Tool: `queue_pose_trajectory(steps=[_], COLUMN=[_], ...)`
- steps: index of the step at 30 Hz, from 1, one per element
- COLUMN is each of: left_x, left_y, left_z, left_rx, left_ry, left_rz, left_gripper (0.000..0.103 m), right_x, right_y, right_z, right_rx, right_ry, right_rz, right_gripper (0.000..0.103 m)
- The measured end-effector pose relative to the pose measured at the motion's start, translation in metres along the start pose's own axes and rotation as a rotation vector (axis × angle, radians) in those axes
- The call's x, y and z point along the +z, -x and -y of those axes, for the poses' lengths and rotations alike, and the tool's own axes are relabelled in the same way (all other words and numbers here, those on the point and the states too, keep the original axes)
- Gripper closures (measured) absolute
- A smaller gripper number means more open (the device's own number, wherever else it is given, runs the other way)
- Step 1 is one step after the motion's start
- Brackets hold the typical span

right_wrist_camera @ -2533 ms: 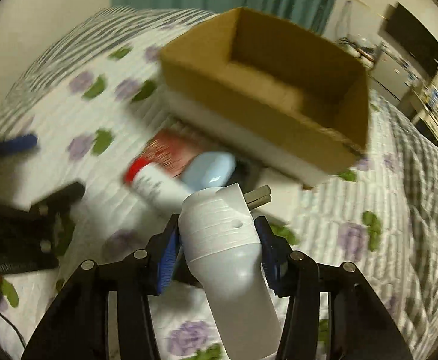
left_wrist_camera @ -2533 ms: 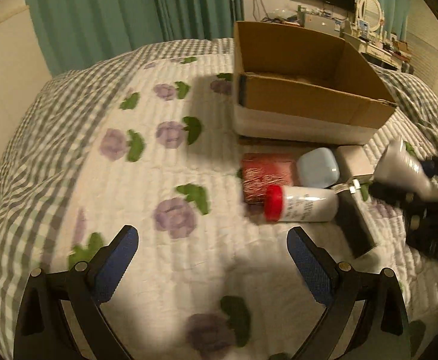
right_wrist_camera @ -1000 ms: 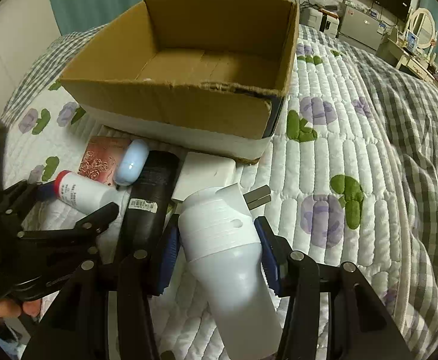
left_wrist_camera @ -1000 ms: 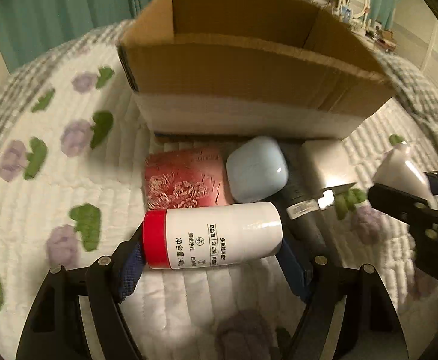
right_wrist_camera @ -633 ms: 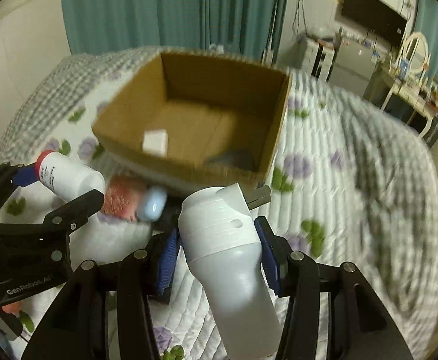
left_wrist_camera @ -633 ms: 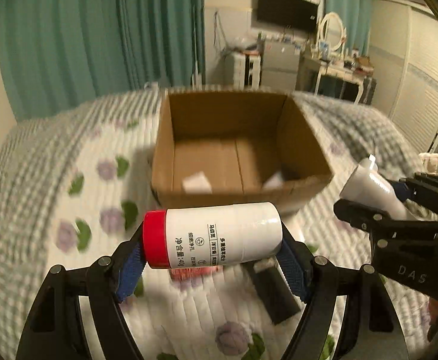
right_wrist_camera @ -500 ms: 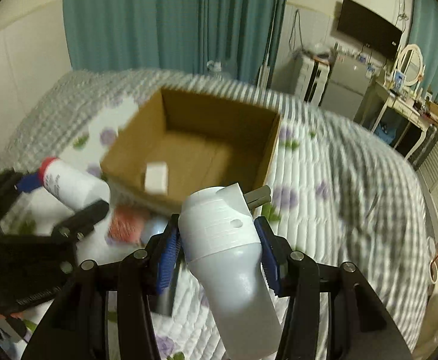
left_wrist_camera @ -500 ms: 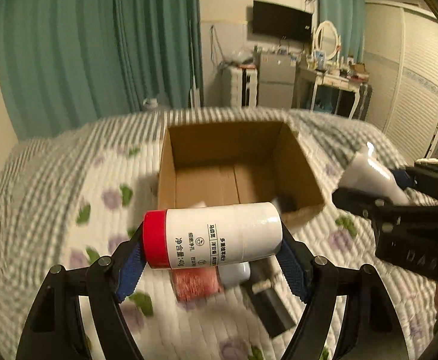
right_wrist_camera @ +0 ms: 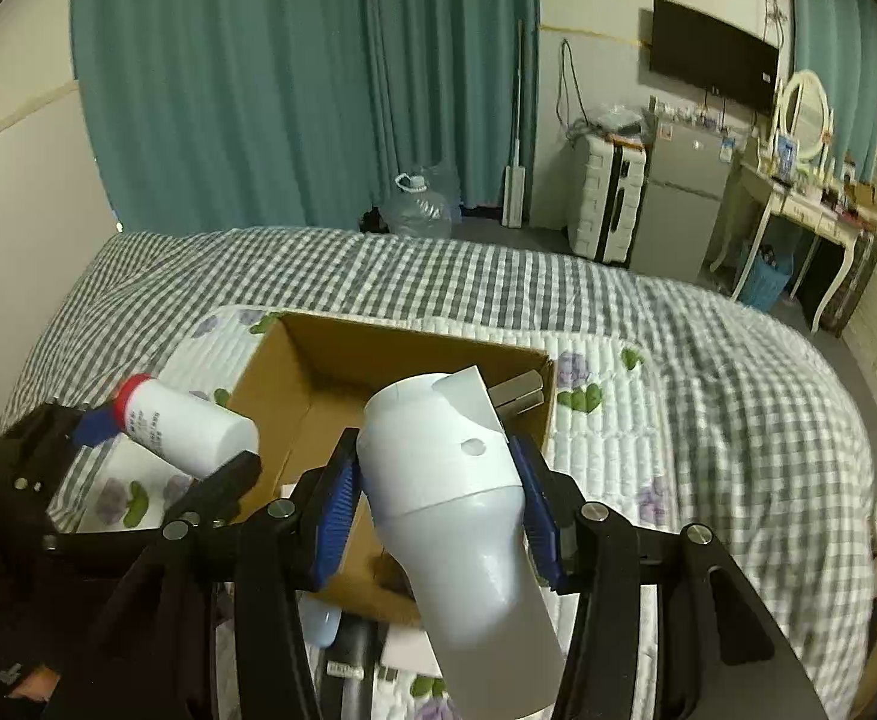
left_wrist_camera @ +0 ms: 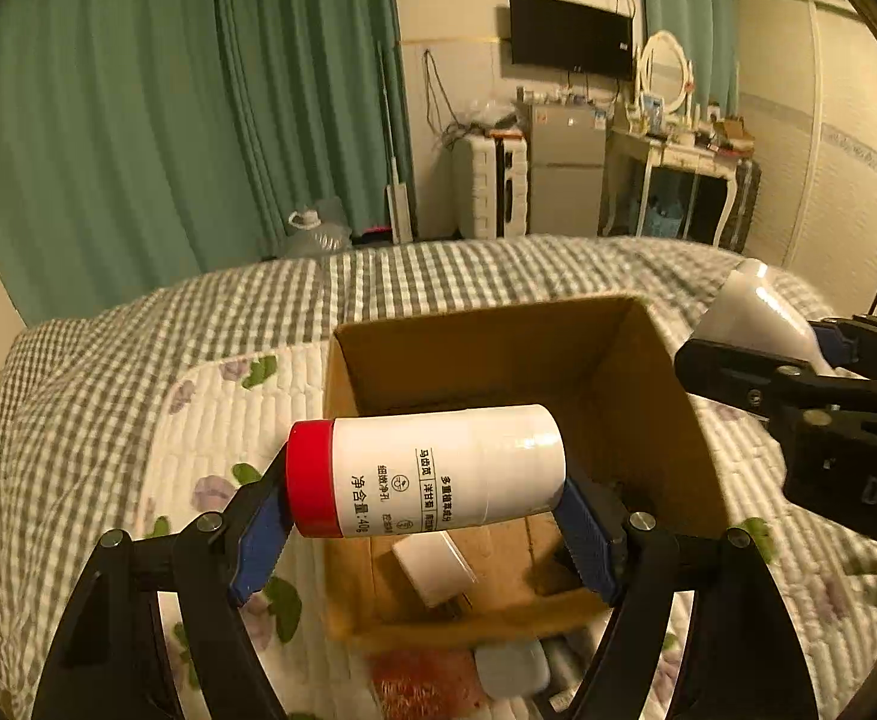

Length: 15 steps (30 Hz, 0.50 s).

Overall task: Organize rigid objects
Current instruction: 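Release the bottle into the box with the left tool while the right releases the device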

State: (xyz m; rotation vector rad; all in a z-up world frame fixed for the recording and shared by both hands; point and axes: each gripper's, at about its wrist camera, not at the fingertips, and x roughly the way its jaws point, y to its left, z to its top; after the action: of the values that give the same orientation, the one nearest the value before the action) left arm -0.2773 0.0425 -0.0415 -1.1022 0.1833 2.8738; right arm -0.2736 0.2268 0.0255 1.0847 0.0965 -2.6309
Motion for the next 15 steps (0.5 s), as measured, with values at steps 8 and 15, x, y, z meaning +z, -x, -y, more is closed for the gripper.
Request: queue_pose_trajectory(steps=[8,15], left_x=[-0.013,-0.025], left_y=[-0.051,-0.069], left_z=[0.008,0.019], left_rx=[-0.027,0.005], left_ry=[-0.003,-0.056], left_rz=[-0.055,-0.065], left_gripper=[0.023,0.021], right_x=[-0.004,-0.005], right_y=[-0.050,-0.070], right_z=[0.016,0.029], right_rx=[0.007,0.030], right_ry=[-0.018,-0.034], right_rz=[-0.027,-0.035], right_gripper=[0.054,0.054])
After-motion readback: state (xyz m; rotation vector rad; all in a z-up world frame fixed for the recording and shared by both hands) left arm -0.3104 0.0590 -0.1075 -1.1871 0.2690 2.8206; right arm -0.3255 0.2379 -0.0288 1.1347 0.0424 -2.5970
